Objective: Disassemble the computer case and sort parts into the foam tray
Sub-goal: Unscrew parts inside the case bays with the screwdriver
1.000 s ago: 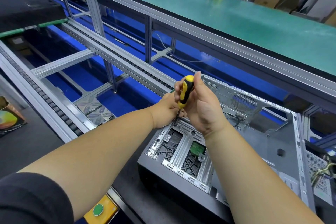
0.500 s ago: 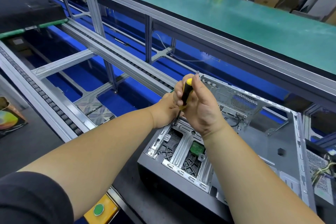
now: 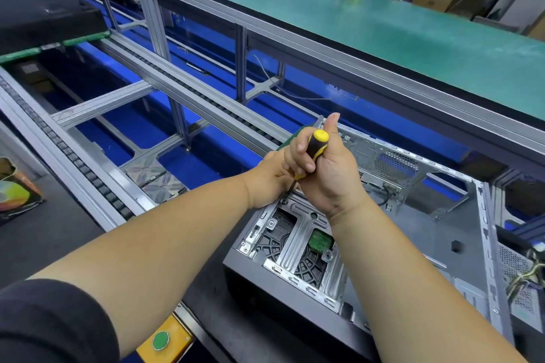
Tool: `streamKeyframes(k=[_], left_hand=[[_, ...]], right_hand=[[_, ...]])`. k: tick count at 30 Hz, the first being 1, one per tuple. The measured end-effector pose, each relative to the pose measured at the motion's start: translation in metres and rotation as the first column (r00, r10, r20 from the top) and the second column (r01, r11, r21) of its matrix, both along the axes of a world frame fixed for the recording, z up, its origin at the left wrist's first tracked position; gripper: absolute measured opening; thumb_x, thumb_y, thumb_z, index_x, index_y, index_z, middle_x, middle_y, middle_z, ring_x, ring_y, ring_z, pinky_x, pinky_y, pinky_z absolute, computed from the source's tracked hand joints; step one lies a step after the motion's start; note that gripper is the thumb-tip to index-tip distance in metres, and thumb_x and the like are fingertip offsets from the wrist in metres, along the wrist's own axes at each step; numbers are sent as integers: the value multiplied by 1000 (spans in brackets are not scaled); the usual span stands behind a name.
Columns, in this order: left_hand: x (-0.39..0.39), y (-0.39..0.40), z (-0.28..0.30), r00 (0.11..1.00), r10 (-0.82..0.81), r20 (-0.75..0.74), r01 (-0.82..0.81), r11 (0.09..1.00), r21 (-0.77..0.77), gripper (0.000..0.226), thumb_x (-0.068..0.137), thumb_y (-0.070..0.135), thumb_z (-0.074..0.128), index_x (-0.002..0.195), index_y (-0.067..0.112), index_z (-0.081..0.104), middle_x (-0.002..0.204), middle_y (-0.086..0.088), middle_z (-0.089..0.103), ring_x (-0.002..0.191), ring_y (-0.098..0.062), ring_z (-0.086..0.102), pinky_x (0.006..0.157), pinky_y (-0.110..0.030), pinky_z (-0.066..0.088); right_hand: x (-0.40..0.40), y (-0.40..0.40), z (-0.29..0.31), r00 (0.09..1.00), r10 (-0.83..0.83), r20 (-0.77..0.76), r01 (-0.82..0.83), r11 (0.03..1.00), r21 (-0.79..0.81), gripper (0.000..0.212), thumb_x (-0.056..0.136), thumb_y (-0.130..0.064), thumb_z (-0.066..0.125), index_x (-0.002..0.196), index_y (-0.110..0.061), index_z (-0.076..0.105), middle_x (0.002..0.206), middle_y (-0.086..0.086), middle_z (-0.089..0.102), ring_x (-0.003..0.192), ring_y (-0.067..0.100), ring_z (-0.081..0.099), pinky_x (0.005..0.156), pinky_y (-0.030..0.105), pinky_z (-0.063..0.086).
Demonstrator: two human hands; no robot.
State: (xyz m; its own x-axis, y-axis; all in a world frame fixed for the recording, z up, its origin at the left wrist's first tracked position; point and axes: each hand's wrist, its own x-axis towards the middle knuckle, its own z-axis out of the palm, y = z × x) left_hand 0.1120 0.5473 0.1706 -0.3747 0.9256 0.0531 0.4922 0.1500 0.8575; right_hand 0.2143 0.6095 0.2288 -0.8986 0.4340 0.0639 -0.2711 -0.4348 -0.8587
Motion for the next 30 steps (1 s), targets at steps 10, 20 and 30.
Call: streamKeyframes(k=[10, 20, 30], left_hand=[[-7, -2, -6, 987, -149, -68, 142, 985, -98, 29, 85, 13, 53, 69, 35, 63, 140, 22, 30, 126, -24, 29, 109, -42, 25], [-4, -2, -3, 995, -86, 52, 91, 989, -120, 32, 91, 7, 52, 113, 23, 68, 151, 4, 26, 130, -20, 28, 105, -31, 26], [2, -5, 5, 989, 72, 126, -47, 981, -188, 63, 76, 29, 52, 135, 51, 40, 132, -8, 37, 124, -28, 39, 106, -48, 35]], right_hand=[[23, 21, 28, 999, 3, -53, 16, 934, 357, 72, 88, -73, 39, 75, -6, 59, 56, 3, 37, 56, 19, 28, 58, 35, 20], [35, 12, -6, 689, -506, 519, -539, 121, 833, 15, 78, -37, 77, 79, -26, 67, 84, -3, 66, 79, 17, 61, 66, 31, 50], [36, -1, -31, 701, -583, 410, -398, 158, 904, 16, 77, -41, 79, 86, -30, 71, 91, -7, 65, 87, 17, 57, 74, 34, 50]])
